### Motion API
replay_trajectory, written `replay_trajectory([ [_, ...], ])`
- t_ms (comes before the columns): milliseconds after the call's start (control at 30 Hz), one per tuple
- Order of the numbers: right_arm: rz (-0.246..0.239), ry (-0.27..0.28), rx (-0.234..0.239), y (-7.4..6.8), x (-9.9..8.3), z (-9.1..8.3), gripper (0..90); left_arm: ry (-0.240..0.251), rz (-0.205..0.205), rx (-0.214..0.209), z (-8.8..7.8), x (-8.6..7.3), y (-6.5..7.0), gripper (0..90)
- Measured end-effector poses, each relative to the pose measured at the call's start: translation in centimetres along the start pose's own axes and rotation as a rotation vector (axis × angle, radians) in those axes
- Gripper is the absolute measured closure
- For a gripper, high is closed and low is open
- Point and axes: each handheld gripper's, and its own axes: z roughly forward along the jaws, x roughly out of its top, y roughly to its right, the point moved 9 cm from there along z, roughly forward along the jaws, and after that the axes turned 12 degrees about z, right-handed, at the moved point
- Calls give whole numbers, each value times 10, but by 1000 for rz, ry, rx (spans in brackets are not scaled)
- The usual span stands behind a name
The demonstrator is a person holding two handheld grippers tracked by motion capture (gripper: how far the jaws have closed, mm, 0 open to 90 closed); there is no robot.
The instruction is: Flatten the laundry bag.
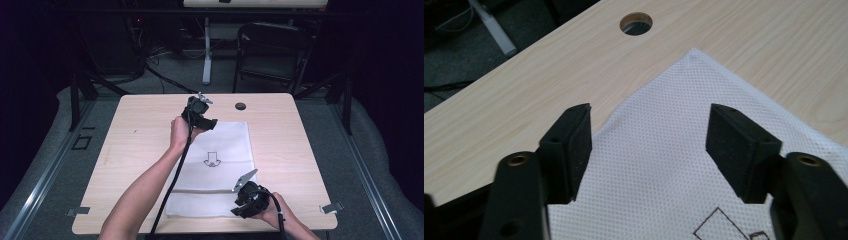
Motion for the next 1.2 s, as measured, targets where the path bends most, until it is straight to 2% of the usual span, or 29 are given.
replay_trajectory([
  [100, 23, 5, -19, 7, 1, -8, 450, 7, 0, -13, -5, -4, 3, 258],
  [167, 19, 19, -36, 15, 1, -13, 356, 6, 0, -25, -7, -9, 6, 223],
  [333, 46, 48, -61, 25, 2, -23, 241, 13, 2, -56, -12, -17, 15, 182],
  [467, 80, 68, -59, 30, 3, -29, 182, 13, 13, -75, -18, -25, 24, 165],
  [633, 81, 70, -73, 38, 3, -34, 161, 23, 28, -110, -27, -37, 42, 154],
  [700, 97, 69, -74, 41, 2, -35, 158, 36, 21, -135, -31, -42, 50, 149],
  [767, 103, 68, -75, 45, 2, -36, 155, 40, 33, -146, -34, -47, 58, 144],
  [800, 96, 63, -91, 48, 2, -37, 152, 41, 34, -157, -36, -50, 62, 139],
  [900, 114, 73, -96, 51, 2, -38, 151, 43, 46, -188, -42, -56, 74, 125],
  [933, 122, 78, -99, 52, 2, -38, 151, 41, 61, -199, -44, -58, 77, 124],
  [1000, 126, 81, -108, 56, 2, -39, 150, 46, 61, -218, -48, -62, 85, 117],
  [1067, 133, 80, -109, 57, 1, -40, 151, 66, 52, -227, -50, -64, 90, 110],
  [1200, 130, 84, -104, 59, 3, -40, 151, 65, 54, -247, -53, -68, 97, 105],
])
